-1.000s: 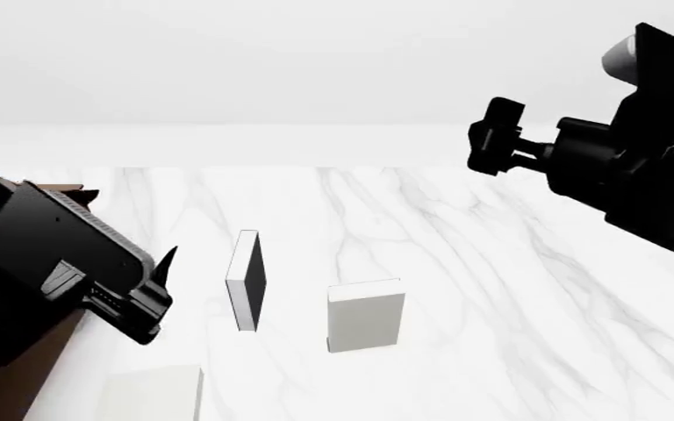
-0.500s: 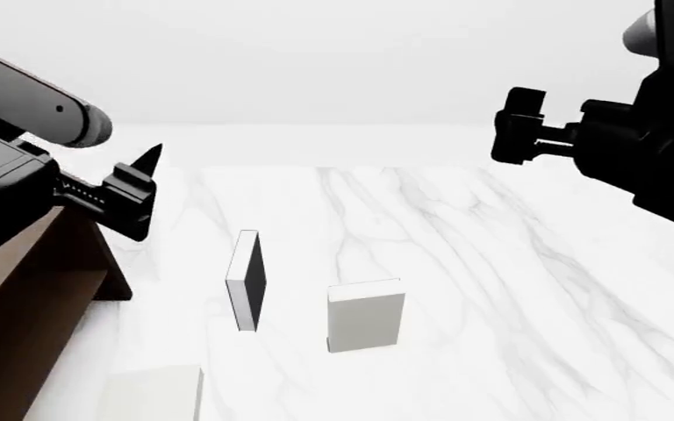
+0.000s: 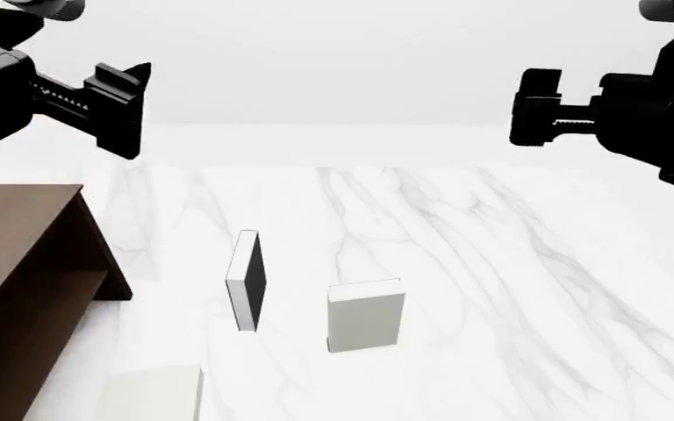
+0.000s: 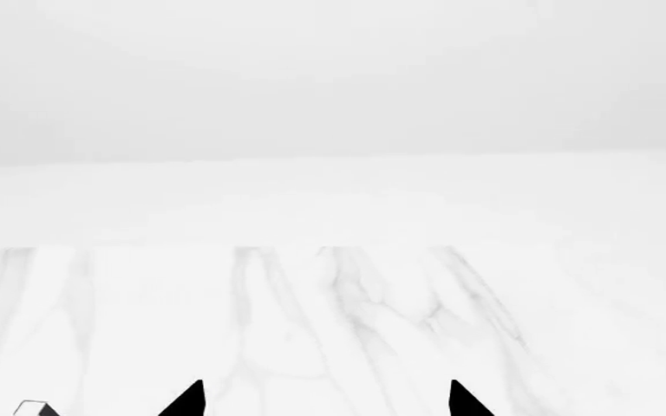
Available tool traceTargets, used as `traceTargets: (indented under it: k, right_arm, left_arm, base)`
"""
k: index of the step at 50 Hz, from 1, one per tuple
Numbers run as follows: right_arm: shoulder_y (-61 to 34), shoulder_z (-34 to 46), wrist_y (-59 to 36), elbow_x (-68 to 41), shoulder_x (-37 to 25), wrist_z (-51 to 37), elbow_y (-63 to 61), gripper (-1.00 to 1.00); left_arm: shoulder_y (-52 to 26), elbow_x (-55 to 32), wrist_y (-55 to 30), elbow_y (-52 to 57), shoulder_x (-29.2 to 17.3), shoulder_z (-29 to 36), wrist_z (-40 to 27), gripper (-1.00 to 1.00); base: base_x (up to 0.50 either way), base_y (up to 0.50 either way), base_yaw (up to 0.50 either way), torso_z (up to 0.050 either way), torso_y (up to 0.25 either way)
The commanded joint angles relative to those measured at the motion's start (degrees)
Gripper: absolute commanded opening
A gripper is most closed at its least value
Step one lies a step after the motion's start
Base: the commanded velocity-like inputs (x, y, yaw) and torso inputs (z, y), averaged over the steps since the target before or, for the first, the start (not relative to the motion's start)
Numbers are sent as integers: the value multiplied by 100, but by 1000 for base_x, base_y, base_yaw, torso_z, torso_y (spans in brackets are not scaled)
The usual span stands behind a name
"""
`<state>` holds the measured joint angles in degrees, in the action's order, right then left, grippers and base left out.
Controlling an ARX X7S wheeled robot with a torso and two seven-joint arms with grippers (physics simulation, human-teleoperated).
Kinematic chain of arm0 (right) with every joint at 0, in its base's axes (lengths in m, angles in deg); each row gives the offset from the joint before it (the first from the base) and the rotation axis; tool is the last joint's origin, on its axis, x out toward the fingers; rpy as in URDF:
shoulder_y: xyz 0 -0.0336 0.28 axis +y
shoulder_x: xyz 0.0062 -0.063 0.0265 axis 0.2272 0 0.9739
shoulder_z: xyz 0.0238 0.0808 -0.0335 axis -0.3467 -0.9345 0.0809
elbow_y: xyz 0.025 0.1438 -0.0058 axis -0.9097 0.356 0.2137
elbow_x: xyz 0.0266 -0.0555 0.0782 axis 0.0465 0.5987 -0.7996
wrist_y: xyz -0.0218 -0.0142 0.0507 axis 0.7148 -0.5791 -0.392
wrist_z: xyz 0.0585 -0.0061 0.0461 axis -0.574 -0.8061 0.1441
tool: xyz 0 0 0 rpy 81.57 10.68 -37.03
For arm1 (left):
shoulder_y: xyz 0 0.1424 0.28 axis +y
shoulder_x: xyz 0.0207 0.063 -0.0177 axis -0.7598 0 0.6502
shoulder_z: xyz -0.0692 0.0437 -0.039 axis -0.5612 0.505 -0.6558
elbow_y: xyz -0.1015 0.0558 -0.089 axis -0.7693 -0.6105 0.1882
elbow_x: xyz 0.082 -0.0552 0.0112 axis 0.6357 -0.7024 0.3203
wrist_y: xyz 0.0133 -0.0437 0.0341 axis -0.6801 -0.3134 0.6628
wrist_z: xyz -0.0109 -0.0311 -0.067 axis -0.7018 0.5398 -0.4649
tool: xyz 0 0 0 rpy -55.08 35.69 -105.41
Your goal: Pick up the book on the right and place it under the cabinet shelf.
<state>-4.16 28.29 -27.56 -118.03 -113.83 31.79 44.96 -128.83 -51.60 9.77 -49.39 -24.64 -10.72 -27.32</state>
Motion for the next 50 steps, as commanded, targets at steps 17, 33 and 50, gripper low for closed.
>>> traceTargets:
  k: [17, 33, 50]
  right_arm:
    - [-157, 112, -110, 13, -18, 55, 6, 100]
    - [-75, 132, -69, 8, -50, 92, -31, 100]
    - [-11, 129, -21, -31, -99, 84, -79, 100]
  left_arm:
    - [-245, -394, -205, -331, 135, -2, -255, 100]
    - [-257, -406, -210, -332, 157, 40, -259, 100]
    - [-266, -436, -217, -315, 164, 75, -283, 100]
  base:
    - [0, 0, 0, 0, -99]
    - [0, 0, 0, 0, -141]
    - [0, 0, 0, 0, -141]
